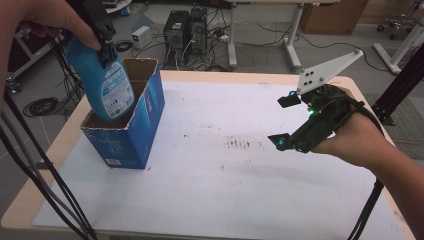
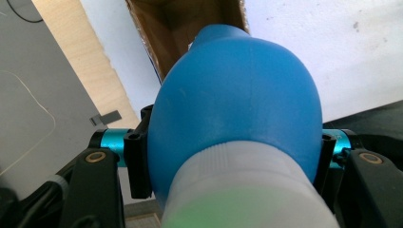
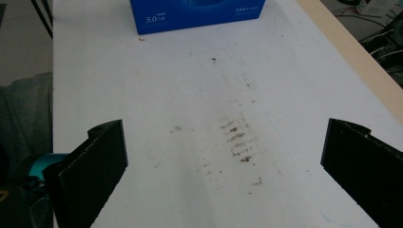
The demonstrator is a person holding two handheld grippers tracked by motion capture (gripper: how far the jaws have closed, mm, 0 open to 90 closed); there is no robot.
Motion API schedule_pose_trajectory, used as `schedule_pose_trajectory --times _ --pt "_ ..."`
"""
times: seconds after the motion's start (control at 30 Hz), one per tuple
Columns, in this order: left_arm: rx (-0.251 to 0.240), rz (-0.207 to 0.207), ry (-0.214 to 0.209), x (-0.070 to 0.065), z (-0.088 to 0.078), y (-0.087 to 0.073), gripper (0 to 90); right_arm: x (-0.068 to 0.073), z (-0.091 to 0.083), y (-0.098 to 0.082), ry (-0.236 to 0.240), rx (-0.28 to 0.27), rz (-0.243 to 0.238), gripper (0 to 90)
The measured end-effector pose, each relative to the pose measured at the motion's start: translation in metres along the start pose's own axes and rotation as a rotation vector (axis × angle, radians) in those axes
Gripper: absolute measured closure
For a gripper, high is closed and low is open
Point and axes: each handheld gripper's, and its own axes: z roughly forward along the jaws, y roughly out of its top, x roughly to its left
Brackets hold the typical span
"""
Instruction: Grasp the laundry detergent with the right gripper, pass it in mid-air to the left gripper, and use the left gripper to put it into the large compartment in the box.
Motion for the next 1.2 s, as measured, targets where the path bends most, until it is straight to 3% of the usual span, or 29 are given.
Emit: schedule_pose_trajectory --times 0.2,0.23,0.27,0.3,0.47,0.6,0.73,0.8,0.93,1.03,1.2 --pt "0.028 0.135 0.003 0.005 0.03 0.009 37.6 -0.002 -0.004 0.001 -0.016 0.028 0.005 0.6" --pt "0.021 0.184 0.008 0.005 0.034 0.011 37.6 -0.003 -0.005 0.001 -0.019 0.033 0.002 0.6" --pt "0.021 0.184 0.008 0.005 0.034 0.011 37.6 -0.003 -0.005 0.001 -0.019 0.033 0.002 0.6" --pt "0.025 0.264 0.019 0.005 0.045 0.013 37.6 -0.004 -0.005 0.002 -0.023 0.041 0.0 0.6" --pt "0.031 0.412 0.027 0.004 0.064 0.016 37.6 -0.01 -0.01 0.002 -0.02 0.131 0.001 0.7" --pt "0.021 0.533 0.031 0.005 0.079 0.017 37.6 -0.018 -0.014 0.001 0.012 0.236 0.002 0.7" --pt "0.014 0.599 0.031 0.006 0.092 0.018 37.6 -0.026 -0.015 0.0 0.042 0.394 0.008 0.7" --pt "0.012 0.626 0.034 0.005 0.098 0.018 37.6 -0.029 -0.015 0.001 0.051 0.447 0.005 0.7" --pt "0.005 0.719 0.048 0.004 0.108 0.017 37.6 -0.033 -0.019 0.006 0.054 0.486 0.003 0.6" --pt "-0.011 0.768 0.053 0.004 0.114 0.016 37.6 -0.034 -0.023 0.009 0.053 0.504 -0.003 0.7" --pt "-0.02 0.781 0.048 0.006 0.122 0.016 37.6 -0.034 -0.029 0.012 0.047 0.524 -0.014 0.6"
